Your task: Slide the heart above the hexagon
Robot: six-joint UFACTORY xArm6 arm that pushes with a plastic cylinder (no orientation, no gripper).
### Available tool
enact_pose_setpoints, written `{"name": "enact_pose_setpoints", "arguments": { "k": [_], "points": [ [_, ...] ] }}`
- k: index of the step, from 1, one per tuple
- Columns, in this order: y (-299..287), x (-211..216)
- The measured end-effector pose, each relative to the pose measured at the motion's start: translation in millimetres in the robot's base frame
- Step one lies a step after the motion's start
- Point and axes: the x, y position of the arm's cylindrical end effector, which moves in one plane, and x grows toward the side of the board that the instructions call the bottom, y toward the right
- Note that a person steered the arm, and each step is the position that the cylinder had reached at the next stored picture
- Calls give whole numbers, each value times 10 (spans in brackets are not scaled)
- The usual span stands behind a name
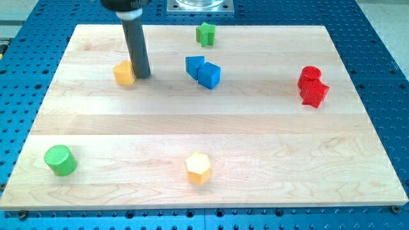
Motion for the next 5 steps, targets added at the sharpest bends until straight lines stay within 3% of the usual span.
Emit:
{"name": "enact_pose_setpoints", "arguments": {
  "k": [1, 2, 3, 4, 5],
  "points": [
    [130, -434],
    [-368, -832],
    [-627, -420],
    [-64, 237],
    [194, 306]
  ]
}}
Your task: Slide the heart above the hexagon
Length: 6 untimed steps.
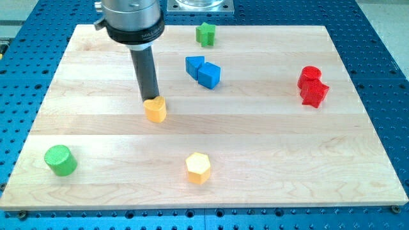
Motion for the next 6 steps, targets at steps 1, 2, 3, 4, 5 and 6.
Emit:
{"name": "enact_pose_setpoints", "arguments": {
  "k": [1, 2, 3, 4, 5, 6],
  "points": [
    [-355, 47],
    [48, 597],
    [410, 999],
    [423, 769],
    [607, 649],
    [749, 539]
  ]
}}
